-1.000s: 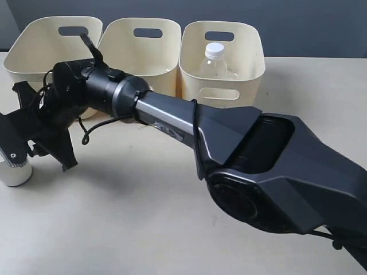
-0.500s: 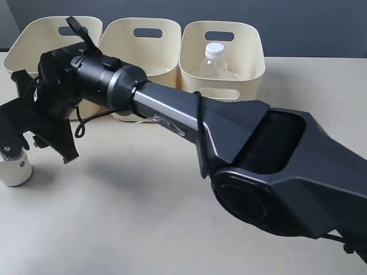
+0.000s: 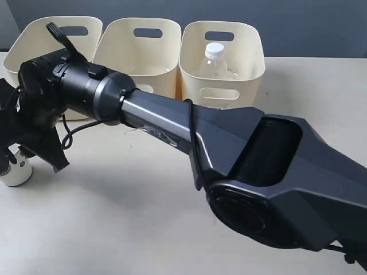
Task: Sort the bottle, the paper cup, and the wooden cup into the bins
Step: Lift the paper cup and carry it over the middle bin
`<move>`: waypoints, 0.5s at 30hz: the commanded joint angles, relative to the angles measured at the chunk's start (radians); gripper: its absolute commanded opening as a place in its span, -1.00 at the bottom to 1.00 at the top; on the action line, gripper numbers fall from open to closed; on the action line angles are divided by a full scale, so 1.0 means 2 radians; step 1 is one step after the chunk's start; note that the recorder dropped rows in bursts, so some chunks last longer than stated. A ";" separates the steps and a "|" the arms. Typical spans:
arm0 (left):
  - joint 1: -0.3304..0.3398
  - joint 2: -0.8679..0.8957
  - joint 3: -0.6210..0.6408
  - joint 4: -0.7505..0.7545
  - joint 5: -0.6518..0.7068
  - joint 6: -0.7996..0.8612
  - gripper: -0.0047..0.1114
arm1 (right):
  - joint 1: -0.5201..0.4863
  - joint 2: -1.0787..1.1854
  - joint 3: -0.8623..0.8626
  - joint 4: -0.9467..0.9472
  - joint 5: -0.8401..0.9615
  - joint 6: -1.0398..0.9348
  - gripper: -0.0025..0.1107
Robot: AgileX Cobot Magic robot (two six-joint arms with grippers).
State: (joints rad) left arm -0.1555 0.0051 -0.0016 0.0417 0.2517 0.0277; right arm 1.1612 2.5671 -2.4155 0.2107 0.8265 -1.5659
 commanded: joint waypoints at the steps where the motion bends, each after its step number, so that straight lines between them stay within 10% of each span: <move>1: -0.003 -0.003 0.001 0.001 -0.007 0.000 -0.92 | 0.003 -0.005 -0.001 0.020 0.004 -0.016 -0.28; 15: -0.003 -0.003 0.001 0.001 -0.007 0.000 -0.92 | 0.002 0.015 -0.001 0.047 0.005 -0.037 -0.29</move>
State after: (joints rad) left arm -0.1555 0.0051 -0.0016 0.0417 0.2517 0.0277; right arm 1.1672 2.5908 -2.4155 0.3097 0.8520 -1.6324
